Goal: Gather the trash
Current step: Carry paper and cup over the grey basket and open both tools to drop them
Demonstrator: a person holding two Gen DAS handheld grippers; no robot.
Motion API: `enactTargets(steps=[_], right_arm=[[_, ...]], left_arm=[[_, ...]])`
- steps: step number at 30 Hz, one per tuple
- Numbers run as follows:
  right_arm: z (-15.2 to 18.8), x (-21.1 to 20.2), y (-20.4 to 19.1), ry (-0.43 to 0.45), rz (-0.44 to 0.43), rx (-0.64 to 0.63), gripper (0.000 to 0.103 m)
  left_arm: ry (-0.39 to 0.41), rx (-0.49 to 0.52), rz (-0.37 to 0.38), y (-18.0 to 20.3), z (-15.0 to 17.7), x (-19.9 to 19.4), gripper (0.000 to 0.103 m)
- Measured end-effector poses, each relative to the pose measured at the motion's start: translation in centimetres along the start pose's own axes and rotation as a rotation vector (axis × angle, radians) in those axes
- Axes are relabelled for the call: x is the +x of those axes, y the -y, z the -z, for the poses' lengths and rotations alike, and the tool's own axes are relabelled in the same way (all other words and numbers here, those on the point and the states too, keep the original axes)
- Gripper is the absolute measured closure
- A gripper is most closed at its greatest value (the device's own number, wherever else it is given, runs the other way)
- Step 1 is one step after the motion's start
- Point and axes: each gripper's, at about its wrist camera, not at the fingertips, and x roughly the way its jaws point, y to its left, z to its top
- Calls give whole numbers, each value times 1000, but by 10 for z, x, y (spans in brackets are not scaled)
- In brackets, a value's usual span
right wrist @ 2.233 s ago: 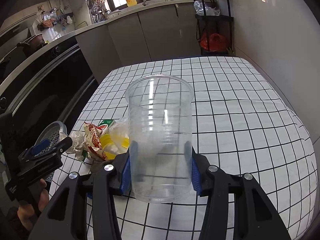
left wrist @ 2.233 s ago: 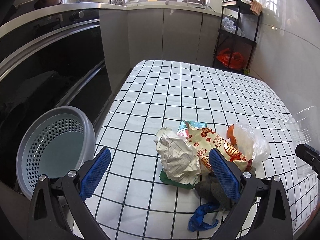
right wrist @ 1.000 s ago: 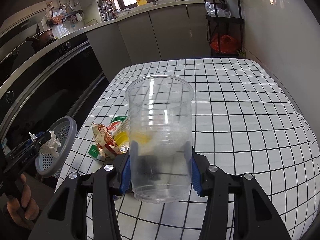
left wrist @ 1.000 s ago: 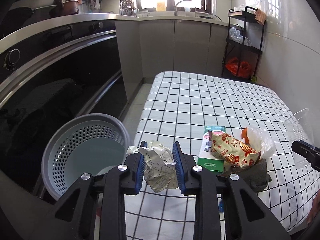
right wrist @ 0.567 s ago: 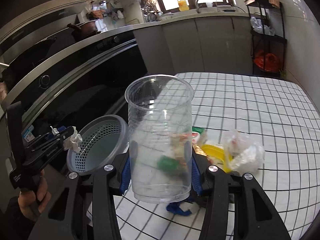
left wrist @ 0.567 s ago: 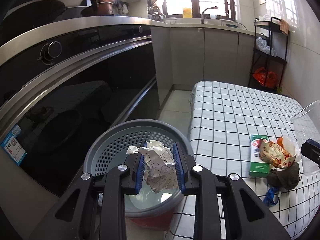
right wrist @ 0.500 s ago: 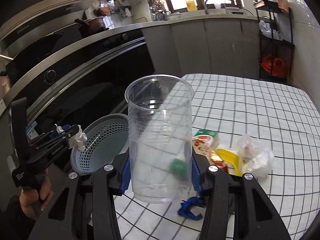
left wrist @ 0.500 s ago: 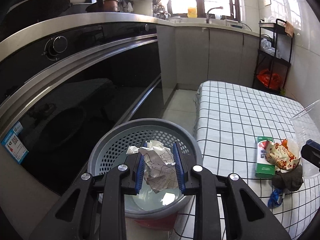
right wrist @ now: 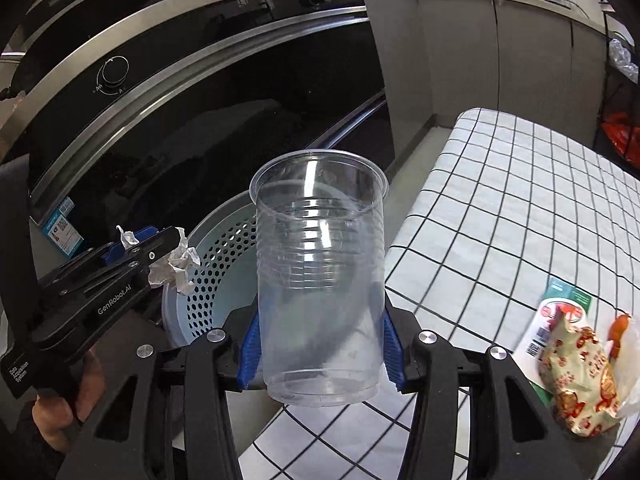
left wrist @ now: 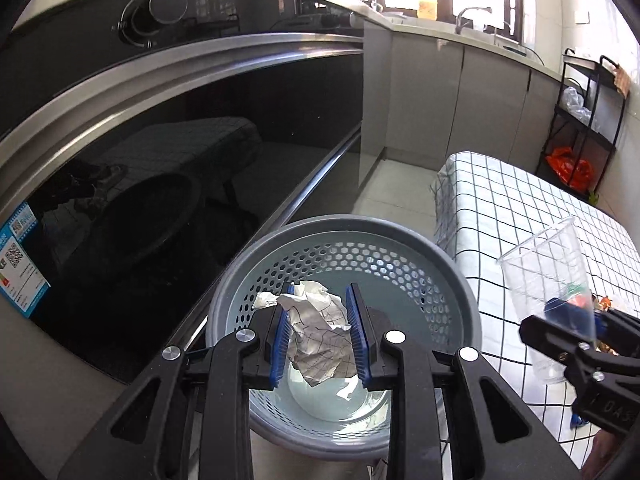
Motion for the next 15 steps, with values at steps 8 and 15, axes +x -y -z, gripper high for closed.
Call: enactTargets(steps=[8,15], right_arm=[[-7,31,-12,-31,-19,-15,53],[-13,47,-16,-64,-26,-32,53]], left_arm=[[-65,-22,12,-11,-2,25,75],[-89,-41,-6,-15,-1,34,73]])
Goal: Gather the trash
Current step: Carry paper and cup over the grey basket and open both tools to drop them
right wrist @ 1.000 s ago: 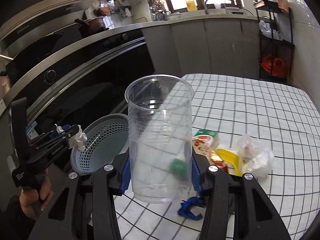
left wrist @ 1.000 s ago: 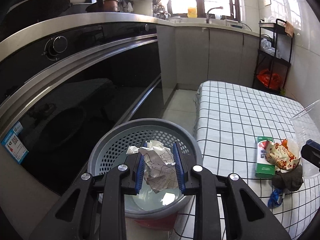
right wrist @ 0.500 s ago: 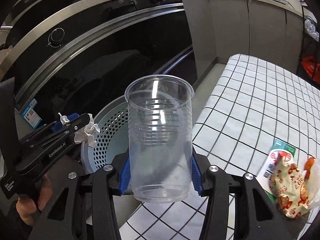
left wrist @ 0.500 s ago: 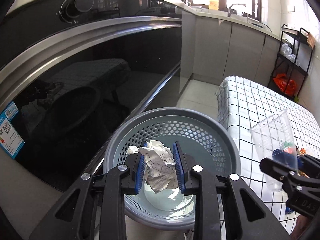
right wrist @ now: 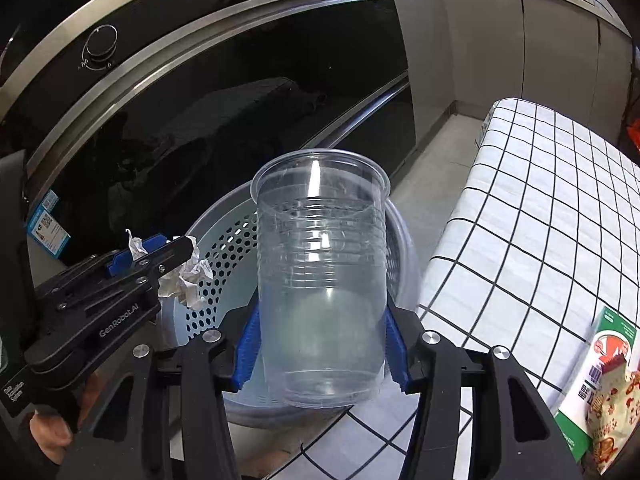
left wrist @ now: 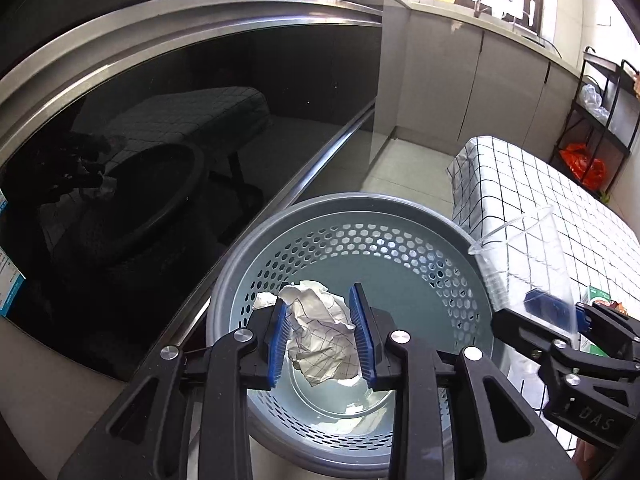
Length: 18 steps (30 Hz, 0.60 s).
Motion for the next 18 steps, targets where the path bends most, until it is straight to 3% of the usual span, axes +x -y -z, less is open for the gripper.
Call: enactTargets(steps=[6,10,12,13,14,18], right_arm=[[-9,14,-3,-16,1,-5,53],[-10,18,-5,-11,2,-6,51],[-8,16,-5,-5,0,-4,45],[-8,15,-4,2,-6,1,30],[-8,13,-3,16,-10,10,24],[-5,5,-1,30,-3,19,24]], left_arm=[[-4,-6,-1,-3,-1,2,72],[0,-11,-4,-5,-2,1,62],[0,-12,-3,-6,-2,1,53],[2,-12,-4,-6,-2,0,44],[7,-13,-6,-6,-1,-1,41],[22,-10,-13,-6,-1,-5,35]])
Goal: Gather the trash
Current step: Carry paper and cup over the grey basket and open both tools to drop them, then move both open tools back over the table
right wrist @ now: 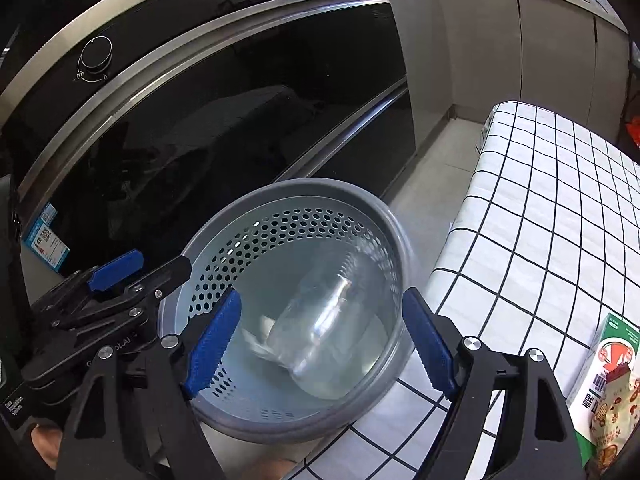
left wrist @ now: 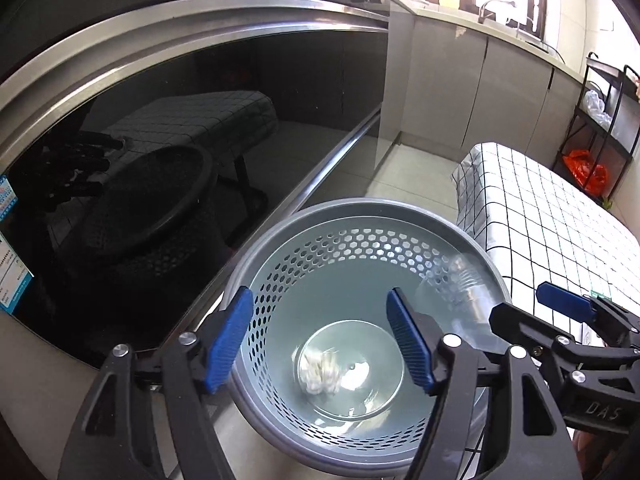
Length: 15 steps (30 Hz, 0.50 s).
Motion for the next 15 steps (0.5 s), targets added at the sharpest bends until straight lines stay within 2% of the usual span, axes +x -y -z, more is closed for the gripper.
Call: enactTargets(steps=[15], right_arm=[[6,-17,-3,17,32,-15,24]], left_arm=[[20,-11,14,-2,2,-7,32]])
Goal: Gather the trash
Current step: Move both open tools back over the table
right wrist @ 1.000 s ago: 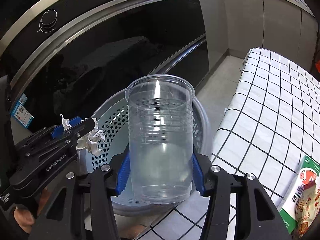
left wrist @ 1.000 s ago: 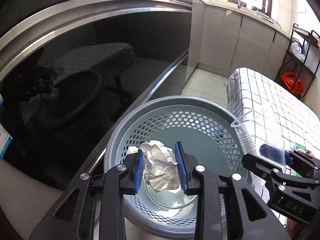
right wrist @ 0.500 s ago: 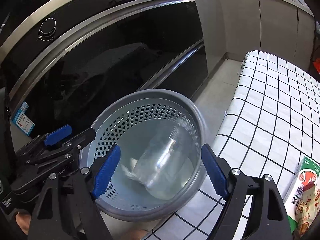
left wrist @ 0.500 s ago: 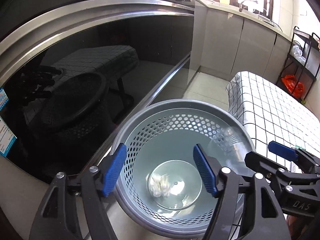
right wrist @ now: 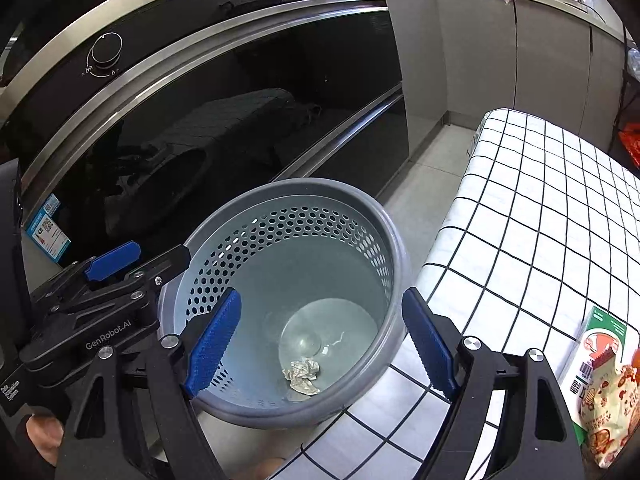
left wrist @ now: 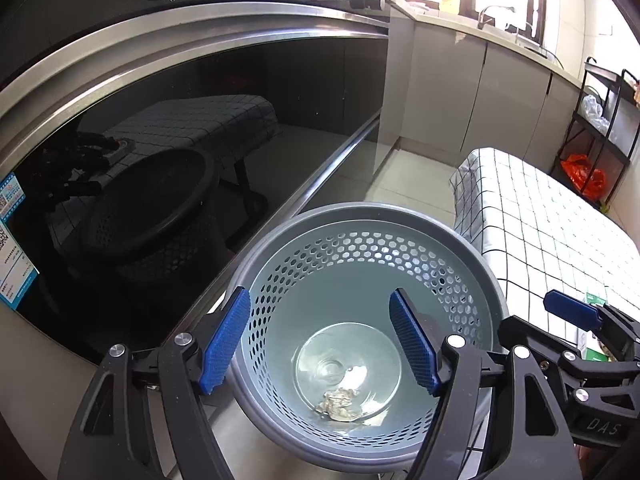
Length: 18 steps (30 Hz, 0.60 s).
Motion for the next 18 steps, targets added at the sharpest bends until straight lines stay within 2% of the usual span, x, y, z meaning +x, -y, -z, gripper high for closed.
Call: enactTargets(steps=[11,18], right_arm=[[30,-34,9,17,38,35,24],[63,-62,27,31,58,82,24]], left_arm=[[37,38,-10,16,9,-19,29],[31,47,33,29,20,-33,25]])
